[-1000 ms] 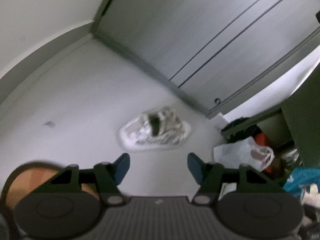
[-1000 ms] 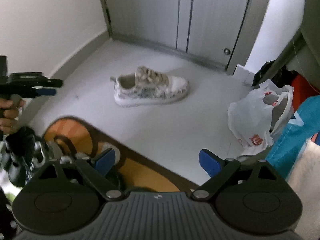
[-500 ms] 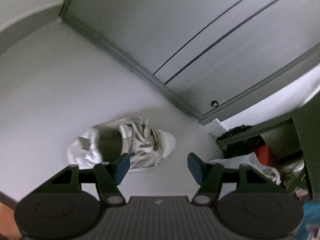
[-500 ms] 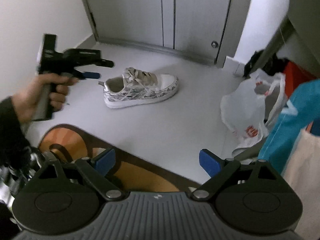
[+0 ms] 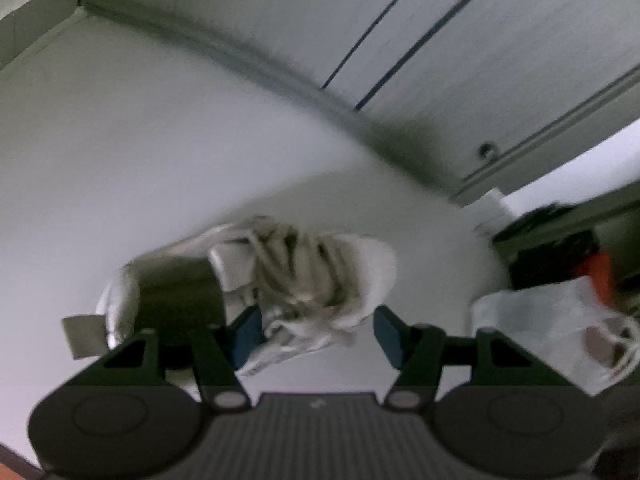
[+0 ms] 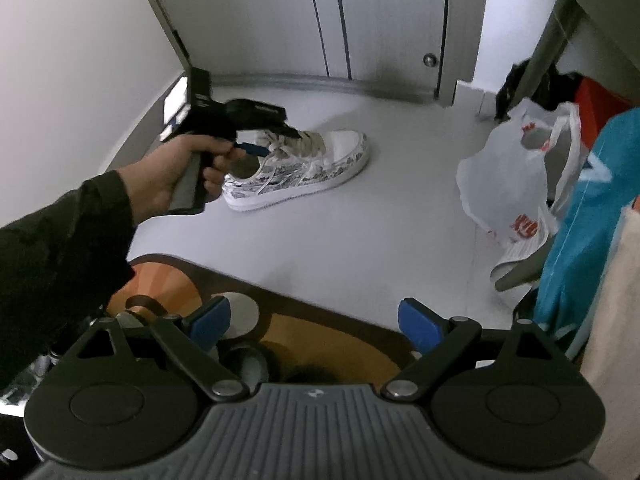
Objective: Organize scattered shoes
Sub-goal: 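Lower the left tool onto the sneaker's laces at the tongue, then close the left tool on the white-silver sneaker's laces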
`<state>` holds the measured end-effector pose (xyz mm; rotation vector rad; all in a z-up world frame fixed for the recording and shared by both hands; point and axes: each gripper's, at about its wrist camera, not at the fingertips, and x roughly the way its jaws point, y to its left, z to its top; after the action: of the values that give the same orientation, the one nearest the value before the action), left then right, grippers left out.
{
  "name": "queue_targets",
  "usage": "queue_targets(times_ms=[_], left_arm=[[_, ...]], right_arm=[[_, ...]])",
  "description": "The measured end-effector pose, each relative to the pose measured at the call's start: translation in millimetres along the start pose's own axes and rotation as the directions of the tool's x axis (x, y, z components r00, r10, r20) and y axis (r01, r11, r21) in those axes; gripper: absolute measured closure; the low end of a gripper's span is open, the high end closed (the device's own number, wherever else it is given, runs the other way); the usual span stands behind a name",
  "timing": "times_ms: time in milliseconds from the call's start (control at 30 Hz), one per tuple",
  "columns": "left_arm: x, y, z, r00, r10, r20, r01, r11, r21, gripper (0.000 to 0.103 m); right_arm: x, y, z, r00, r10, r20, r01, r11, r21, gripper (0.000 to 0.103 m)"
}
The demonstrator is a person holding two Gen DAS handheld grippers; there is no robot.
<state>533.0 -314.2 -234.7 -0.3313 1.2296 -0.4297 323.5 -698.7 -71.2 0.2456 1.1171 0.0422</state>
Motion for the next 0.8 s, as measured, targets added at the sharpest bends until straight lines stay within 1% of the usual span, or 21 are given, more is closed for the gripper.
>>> queue_targets(times_ms=[133, 200, 233, 267, 300, 333, 367, 400, 467, 533, 700, 767, 800], left_arm=[[10.8, 3.7, 5.5, 1.000, -0.016, 0.000, 0.016, 1.000, -0.024, 0.039], [12.4, 5.3, 6.5, 0.999, -0.031, 0.008, 0.031, 0.999, -0.034, 0.043], [13.1, 6.1, 6.8, 0.999, -0.032, 0.010, 0.032, 0.999, -0.036, 0.057], [13.4, 6.9, 6.6, 1.000, -0.020, 0.009, 0.020, 0.999, -0.033, 0.075], [13.4, 8.8, 6.4, 1.000, -0.016, 0.008, 0.016, 0.999, -0.035, 0.083], [12.4, 13.0, 6.2, 1.000, -0.026, 0.007, 0.027, 0.998, -0.051, 0.086], [9.5, 18.9, 5.9, 0.999, -0.049, 0.009, 0.050, 0.996, -0.073, 0.092], [5.1, 25.3, 5.7, 0.997, -0.080, 0.015, 0.081, 0.992, -0.094, 0.093], [-6.4, 31.0, 7.3, 0.994, -0.105, 0.036, 0.108, 0.990, -0.092, 0.094], [-14.6, 36.9, 9.3, 0.989, -0.135, 0.062, 0.142, 0.983, -0.120, 0.094], [-9.9, 38.0, 9.3, 0.984, -0.162, 0.075, 0.171, 0.973, -0.155, 0.094], [-4.9, 36.8, 8.6, 0.984, -0.156, 0.086, 0.169, 0.970, -0.177, 0.090], [-1.3, 36.1, 7.4, 0.986, -0.141, 0.094, 0.157, 0.968, -0.194, 0.084]], right_arm=[[2.4, 1.0, -0.5, 1.000, 0.000, -0.005, 0.000, 1.000, 0.000, 0.009], [3.7, 0.7, -0.2, 1.000, -0.001, -0.007, 0.001, 1.000, 0.002, 0.009], [5.1, 0.1, -0.2, 1.000, -0.001, -0.009, 0.001, 1.000, 0.001, 0.009], [6.3, -0.2, -0.5, 1.000, -0.005, -0.011, 0.005, 1.000, 0.001, 0.009], [6.4, -0.5, -0.9, 1.000, -0.007, -0.013, 0.007, 1.000, 0.005, 0.009], [6.3, -0.7, -1.3, 1.000, -0.008, -0.015, 0.008, 1.000, 0.009, 0.009], [5.5, -1.9, -1.1, 1.000, 0.003, -0.021, -0.003, 1.000, 0.025, 0.009], [4.7, -2.0, -0.9, 1.000, 0.013, -0.022, -0.013, 0.999, 0.031, 0.009], [3.0, -1.1, -1.0, 1.000, 0.025, -0.018, -0.024, 0.999, 0.032, 0.009], [1.4, 1.3, -1.4, 1.000, 0.019, -0.013, -0.018, 1.000, 0.021, 0.009], [1.1, 2.6, -2.9, 1.000, 0.027, -0.016, -0.027, 0.999, 0.023, 0.009], [1.2, 3.7, -3.6, 1.000, 0.023, -0.017, -0.023, 1.000, 0.018, 0.009], [1.7, 3.6, -3.5, 1.000, 0.021, -0.016, -0.020, 1.000, 0.017, 0.009]])
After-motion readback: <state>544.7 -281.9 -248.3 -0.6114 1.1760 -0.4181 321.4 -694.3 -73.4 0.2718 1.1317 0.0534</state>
